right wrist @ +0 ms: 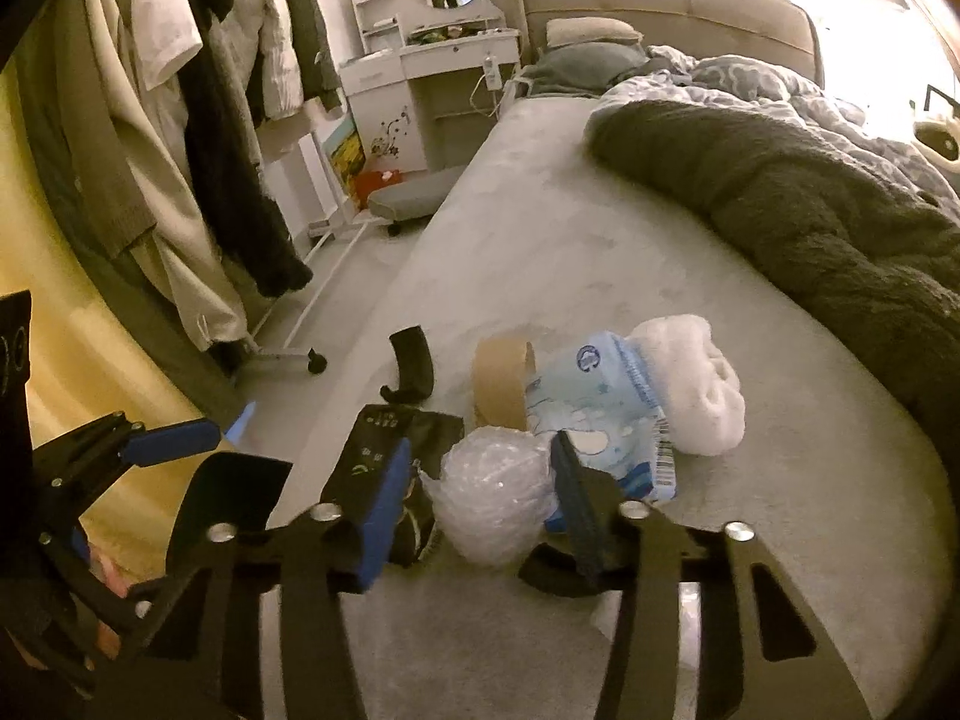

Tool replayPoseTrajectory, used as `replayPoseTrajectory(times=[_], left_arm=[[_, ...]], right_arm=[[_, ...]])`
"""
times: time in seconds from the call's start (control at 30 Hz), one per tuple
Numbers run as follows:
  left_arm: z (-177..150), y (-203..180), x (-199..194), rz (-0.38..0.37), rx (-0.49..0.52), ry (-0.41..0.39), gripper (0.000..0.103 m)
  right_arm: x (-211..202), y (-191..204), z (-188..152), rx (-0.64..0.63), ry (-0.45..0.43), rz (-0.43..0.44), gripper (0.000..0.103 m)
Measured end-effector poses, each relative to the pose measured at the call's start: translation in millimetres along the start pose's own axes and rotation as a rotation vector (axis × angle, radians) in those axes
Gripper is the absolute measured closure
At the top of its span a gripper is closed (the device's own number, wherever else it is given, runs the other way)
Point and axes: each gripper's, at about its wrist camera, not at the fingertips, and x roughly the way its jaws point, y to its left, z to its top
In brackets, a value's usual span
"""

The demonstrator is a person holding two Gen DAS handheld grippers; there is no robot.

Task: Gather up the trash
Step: 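Grasp the clear bubble wrap on the bed with the right gripper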

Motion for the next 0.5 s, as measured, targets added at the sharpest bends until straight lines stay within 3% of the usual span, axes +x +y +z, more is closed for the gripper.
replayPoseTrajectory(times=[0.1, 0.5], left_arm=[[-2, -1, 3, -0.006, -0.004, 0.007, 0.005], [0, -29, 22, 0.046, 0.009, -0.004, 0.005]], right_arm=[[-1, -3, -2, 0.01, 0.005, 0.003, 0.07], [-43, -27, -2, 0.087, -0.111, -0.003, 0.071]])
